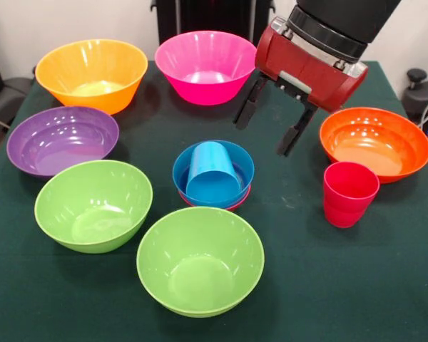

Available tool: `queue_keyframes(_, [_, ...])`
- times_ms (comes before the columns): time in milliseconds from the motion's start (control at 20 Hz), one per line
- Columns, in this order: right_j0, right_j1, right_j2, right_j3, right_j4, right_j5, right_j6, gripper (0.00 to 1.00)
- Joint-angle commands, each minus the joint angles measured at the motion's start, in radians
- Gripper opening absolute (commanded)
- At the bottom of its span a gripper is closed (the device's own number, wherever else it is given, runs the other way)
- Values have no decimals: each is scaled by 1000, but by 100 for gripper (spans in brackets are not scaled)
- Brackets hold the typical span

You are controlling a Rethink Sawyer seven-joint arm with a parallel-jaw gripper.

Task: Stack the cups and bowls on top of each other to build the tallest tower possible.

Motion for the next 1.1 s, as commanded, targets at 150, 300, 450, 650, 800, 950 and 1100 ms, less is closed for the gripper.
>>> queue_keyframes(150, [-140, -17, 331, -83, 35, 174, -277, 100])
queue_keyframes(300, [-136, 115, 311, -345, 23, 334, -204, 100])
queue_keyframes(450, [-147, 212, 315, -492, 31, 423, -146, 100])
queue_keyframes(650, [-158, 326, 269, -660, 41, 488, -75, 100])
queue_keyframes(800, [-161, 382, 211, -719, 42, 533, -20, 100])
queue_keyframes(950, [-169, 396, 178, -726, 47, 571, 8, 100])
queue_keyframes(1100, [-174, 413, 152, -716, 53, 624, 41, 100])
